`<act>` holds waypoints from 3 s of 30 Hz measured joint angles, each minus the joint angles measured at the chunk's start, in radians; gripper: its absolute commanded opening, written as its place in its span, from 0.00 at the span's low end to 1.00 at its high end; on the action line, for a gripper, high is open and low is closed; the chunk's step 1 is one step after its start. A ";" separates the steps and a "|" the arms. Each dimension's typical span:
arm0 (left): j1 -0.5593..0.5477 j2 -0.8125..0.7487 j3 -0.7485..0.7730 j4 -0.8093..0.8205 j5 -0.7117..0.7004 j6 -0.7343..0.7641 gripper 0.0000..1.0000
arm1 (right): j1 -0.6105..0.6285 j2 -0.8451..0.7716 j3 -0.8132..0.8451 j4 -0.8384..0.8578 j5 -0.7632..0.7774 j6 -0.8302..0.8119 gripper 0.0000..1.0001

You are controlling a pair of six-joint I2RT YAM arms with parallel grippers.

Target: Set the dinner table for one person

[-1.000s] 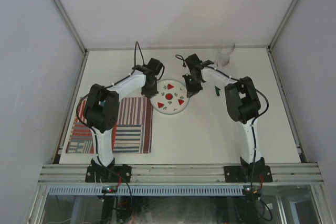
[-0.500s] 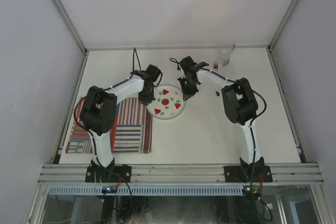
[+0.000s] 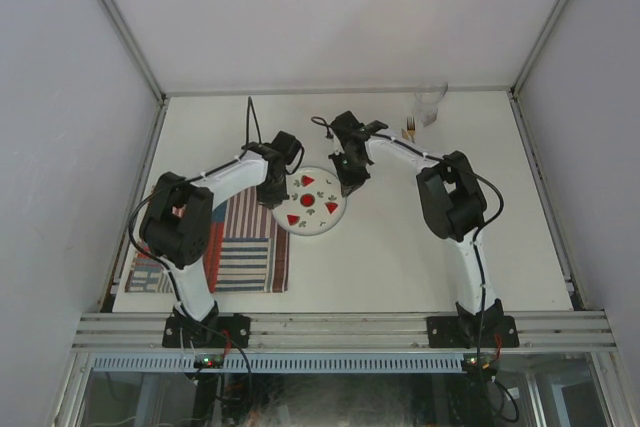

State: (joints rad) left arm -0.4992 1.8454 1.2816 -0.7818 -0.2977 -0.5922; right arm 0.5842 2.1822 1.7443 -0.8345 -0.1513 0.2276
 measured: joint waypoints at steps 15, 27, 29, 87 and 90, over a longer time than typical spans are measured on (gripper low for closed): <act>0.000 -0.072 -0.083 -0.061 -0.040 -0.029 0.00 | 0.072 0.000 0.000 -0.005 -0.004 0.004 0.00; 0.000 -0.128 -0.136 -0.143 -0.079 -0.056 0.00 | 0.136 0.002 0.030 -0.025 -0.007 0.007 0.00; 0.000 -0.129 -0.137 -0.156 -0.089 -0.056 0.00 | 0.140 0.012 0.053 -0.032 -0.010 0.009 0.00; 0.003 -0.583 -0.230 -0.307 -0.377 -0.251 0.00 | 0.221 0.298 0.227 0.499 -0.435 0.427 0.00; 0.003 -0.584 -0.239 -0.314 -0.377 -0.253 0.00 | 0.222 0.307 0.230 0.527 -0.442 0.451 0.00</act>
State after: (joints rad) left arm -0.4957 1.2617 1.0424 -1.0958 -0.6746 -0.8455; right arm 0.8059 2.4897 1.9739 -0.3077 -0.5930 0.6781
